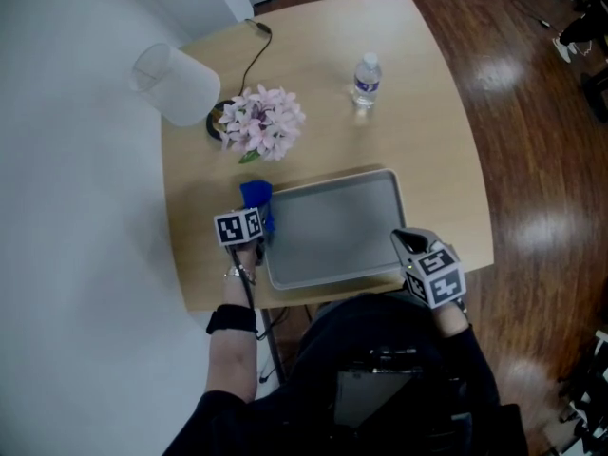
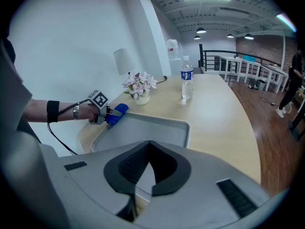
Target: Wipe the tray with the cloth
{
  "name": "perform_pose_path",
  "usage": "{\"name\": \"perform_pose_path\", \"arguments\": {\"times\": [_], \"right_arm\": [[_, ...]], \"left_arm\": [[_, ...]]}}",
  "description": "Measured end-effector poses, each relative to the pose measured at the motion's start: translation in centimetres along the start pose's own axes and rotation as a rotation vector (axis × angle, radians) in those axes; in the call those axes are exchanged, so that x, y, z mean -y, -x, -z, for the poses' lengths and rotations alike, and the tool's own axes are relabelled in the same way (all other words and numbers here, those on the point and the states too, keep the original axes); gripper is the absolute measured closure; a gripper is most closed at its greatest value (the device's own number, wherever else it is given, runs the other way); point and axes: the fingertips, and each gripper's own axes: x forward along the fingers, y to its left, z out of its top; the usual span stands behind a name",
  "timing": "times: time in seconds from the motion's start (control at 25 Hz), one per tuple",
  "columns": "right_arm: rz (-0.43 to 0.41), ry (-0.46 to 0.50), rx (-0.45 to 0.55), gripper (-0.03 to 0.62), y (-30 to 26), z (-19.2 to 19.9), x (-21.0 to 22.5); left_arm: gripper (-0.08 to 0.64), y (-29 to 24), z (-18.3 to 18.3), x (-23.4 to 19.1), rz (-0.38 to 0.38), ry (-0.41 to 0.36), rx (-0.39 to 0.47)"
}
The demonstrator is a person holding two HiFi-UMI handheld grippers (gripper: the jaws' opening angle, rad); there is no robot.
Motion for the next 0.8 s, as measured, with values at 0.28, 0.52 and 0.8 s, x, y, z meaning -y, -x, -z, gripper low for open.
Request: {"name": "perform_pose_path", "arguments": {"times": [0.28, 0.52, 0.8], "right_arm": [[0.0, 0.016, 0.027, 0.588, 1.0, 0.0, -1.0], [-0.004, 0.022, 0.041, 0.588, 1.2, 0.1, -1.5], [-0.026, 0.051, 0.039, 0.588, 0.8, -0.3, -2.4]], "left_arm": [[0.434, 3.5, -1.1, 0.9, -0.033, -0.022, 0.075], [0.436, 7.4, 2.1, 4.2, 0.019, 0.012, 0.124], [0.436, 6.1, 3.2, 3.9, -0.012, 0.082, 0.101]]}}
